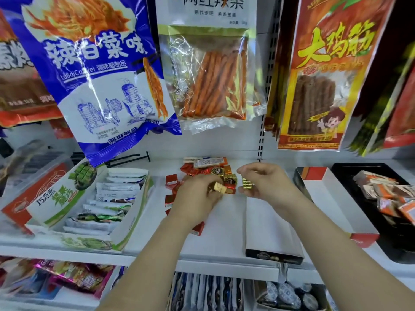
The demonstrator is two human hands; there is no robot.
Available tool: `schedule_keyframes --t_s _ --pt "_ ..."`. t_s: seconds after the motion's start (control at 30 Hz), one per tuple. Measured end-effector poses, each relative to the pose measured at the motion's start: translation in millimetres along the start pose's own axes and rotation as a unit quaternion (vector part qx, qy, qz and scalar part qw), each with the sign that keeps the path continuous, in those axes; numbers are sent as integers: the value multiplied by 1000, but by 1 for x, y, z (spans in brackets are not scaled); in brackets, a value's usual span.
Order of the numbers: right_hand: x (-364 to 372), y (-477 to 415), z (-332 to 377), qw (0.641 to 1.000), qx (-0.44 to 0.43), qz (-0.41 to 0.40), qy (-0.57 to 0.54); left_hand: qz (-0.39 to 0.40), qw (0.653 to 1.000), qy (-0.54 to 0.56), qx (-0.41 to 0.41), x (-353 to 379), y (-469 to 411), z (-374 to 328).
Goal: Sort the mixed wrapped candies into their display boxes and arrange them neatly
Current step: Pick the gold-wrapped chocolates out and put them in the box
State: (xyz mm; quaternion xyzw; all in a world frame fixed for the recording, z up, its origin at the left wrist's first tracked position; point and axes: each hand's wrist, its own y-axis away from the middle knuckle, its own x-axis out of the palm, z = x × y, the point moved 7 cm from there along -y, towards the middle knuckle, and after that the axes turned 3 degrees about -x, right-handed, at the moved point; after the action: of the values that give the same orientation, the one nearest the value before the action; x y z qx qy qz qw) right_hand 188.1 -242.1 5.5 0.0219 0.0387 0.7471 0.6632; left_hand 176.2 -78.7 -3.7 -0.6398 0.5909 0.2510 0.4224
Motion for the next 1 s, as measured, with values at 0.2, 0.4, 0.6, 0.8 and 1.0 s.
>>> schedule_keyframes --t_s 0.2,0.4,0.6,0.8,1.0 --pt "14 -1 -2 994 23 103 -16 28 867 437 -237 -9 9 4" --pt "25 7 0 989 -25 142 45 124 856 441 -239 6 13 -13" --pt "0 3 4 993 -24 36 108 -14 980 142 -141 -19 -6 0" --pt "-19 2 -2 988 -13 -7 157 28 989 -131 -61 14 -17 -1" --pt "-19 2 -2 968 -23 1 251 41 981 -189 -25 25 -22 -8"
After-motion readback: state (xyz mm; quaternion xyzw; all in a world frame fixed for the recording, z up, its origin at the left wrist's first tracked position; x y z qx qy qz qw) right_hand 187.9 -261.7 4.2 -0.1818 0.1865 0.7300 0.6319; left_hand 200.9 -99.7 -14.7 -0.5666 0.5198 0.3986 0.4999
